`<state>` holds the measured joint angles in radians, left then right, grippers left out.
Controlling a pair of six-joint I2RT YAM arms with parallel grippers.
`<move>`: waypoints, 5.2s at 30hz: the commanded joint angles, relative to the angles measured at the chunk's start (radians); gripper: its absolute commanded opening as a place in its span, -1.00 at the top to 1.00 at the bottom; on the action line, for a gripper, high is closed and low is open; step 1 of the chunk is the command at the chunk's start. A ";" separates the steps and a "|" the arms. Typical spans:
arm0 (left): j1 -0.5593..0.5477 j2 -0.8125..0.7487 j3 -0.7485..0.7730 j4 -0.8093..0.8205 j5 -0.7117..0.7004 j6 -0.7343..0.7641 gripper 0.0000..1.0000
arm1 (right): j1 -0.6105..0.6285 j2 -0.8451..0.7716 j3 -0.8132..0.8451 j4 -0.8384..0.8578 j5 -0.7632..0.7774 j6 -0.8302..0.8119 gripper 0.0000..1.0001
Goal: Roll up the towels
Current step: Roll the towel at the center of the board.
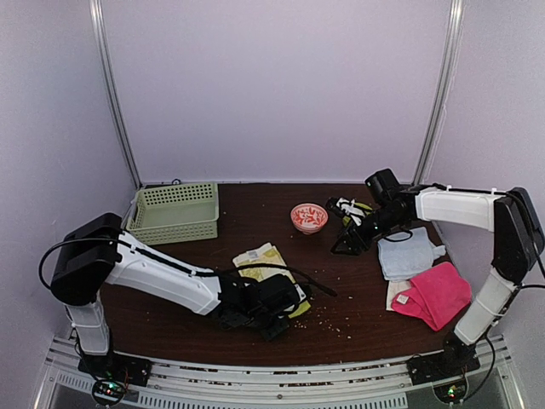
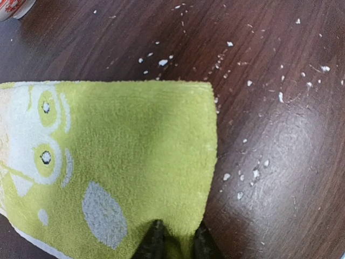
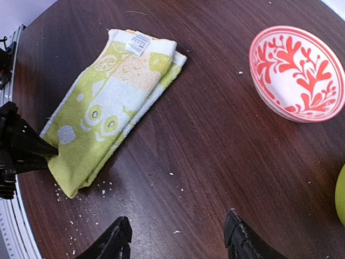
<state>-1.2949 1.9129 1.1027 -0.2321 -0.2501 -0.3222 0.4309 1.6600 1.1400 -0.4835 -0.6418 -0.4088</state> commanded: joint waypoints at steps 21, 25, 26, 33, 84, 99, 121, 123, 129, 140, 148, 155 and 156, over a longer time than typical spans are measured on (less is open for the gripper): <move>0.222 -0.034 -0.109 0.154 0.768 -0.028 1.00 | 0.351 -0.190 -0.173 -0.226 0.040 -0.440 -0.14; 0.255 -0.004 -0.092 0.151 0.888 -0.034 1.00 | 0.387 -0.175 -0.170 -0.179 0.077 -0.433 -0.16; 0.262 0.007 -0.085 0.145 0.909 -0.034 1.00 | 0.408 -0.172 -0.172 -0.153 0.099 -0.426 -0.17; 0.301 0.072 -0.041 0.105 1.013 -0.018 1.00 | 0.596 -0.121 -0.140 -0.013 0.261 -0.328 -0.19; 0.042 -0.616 -0.349 0.146 0.013 0.180 0.19 | 0.416 0.666 0.471 -0.627 -0.213 -0.150 1.00; -0.034 -0.177 -0.114 0.091 -0.010 0.309 0.26 | 0.408 0.703 0.489 -0.620 -0.209 -0.116 1.00; -0.017 -0.045 -0.069 0.057 -0.113 0.340 0.41 | 0.408 0.705 0.470 -0.610 -0.231 -0.127 1.00; -0.015 -0.045 -0.065 0.060 -0.096 0.341 0.50 | 0.409 0.705 0.472 -0.612 -0.231 -0.127 1.00; -0.003 -0.039 -0.067 0.052 -0.047 0.341 0.69 | 0.409 0.699 0.482 -0.627 -0.246 -0.142 1.00; 0.072 -0.100 -0.028 -0.046 0.194 0.343 1.00 | 0.312 0.447 0.634 -0.824 -0.279 -0.310 0.26; 0.192 -0.015 0.111 -0.178 0.480 0.365 1.00 | 0.143 0.248 0.777 -0.780 -0.191 -0.119 0.30; 0.262 0.085 0.201 -0.245 0.709 0.372 1.00 | 0.105 -0.028 0.605 -0.599 -0.237 -0.095 0.31; 0.267 0.093 0.208 -0.250 0.741 0.373 1.00 | 0.107 -0.061 0.582 -0.604 -0.276 -0.127 0.30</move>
<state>-1.0485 1.9774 1.2743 -0.4229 0.3069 0.0330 0.5304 1.6970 1.8084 -1.1500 -0.8532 -0.5251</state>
